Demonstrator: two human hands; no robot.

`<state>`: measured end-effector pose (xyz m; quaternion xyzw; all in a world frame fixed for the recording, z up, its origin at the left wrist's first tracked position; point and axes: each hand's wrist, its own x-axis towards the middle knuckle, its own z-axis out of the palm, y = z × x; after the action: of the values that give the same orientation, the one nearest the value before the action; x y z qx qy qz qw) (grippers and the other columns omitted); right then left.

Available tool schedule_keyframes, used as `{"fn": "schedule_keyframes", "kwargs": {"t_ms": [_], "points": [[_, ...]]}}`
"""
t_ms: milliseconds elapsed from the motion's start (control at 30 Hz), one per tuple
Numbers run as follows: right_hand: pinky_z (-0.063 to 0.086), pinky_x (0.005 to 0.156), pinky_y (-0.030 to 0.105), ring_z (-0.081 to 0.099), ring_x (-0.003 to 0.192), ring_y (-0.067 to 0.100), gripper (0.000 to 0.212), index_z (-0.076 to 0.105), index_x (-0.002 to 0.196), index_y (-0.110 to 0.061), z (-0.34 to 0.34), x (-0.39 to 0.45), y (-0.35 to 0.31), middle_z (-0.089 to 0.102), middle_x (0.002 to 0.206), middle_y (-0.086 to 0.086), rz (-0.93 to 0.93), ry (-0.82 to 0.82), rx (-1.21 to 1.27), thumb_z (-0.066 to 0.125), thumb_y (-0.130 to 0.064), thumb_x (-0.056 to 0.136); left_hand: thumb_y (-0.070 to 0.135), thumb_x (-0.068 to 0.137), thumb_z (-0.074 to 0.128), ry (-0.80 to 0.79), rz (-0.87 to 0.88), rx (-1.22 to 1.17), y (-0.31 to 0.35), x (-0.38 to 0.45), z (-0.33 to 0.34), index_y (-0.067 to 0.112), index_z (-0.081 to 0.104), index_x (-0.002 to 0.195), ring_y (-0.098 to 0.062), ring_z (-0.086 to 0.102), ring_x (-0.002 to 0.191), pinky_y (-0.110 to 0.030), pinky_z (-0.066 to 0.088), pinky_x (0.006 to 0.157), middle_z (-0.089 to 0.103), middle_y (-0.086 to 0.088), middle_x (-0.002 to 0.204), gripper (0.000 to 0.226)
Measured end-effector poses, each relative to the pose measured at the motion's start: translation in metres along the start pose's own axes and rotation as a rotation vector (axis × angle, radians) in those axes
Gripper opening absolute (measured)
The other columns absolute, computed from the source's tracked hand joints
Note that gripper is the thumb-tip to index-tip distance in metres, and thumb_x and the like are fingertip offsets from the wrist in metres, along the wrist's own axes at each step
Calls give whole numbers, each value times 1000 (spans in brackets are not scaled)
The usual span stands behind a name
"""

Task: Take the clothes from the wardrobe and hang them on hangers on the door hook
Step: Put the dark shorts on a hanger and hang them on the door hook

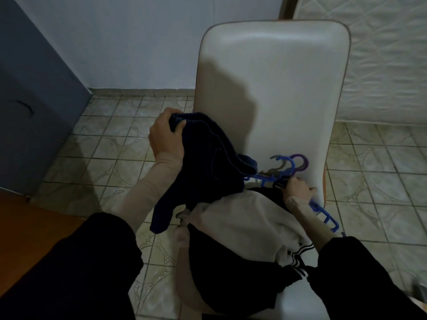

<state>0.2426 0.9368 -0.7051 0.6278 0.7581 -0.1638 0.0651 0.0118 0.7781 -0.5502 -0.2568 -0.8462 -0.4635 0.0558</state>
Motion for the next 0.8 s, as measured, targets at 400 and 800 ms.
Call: {"fn": "schedule_keyframes", "kwargs": {"t_ms": [400,800], "points": [[47,83,47,57,97,38,25,54,114,-11,-52,-24,-15,57,115,15,-406,145,103,47,-6,91,7,82,64,-15,-38,-13,16,9,-26,8,64,95,-14,57,88,-19,42,76,67,-7,98,13],[39,79,44,55,94,39,21,60,103,0,-199,-67,-75,59,96,24,-577,439,-38,46,1,88,3,84,60,96,61,-112,121,81,-123,3,63,97,-12,53,89,-14,39,75,65,-9,98,13]]}}
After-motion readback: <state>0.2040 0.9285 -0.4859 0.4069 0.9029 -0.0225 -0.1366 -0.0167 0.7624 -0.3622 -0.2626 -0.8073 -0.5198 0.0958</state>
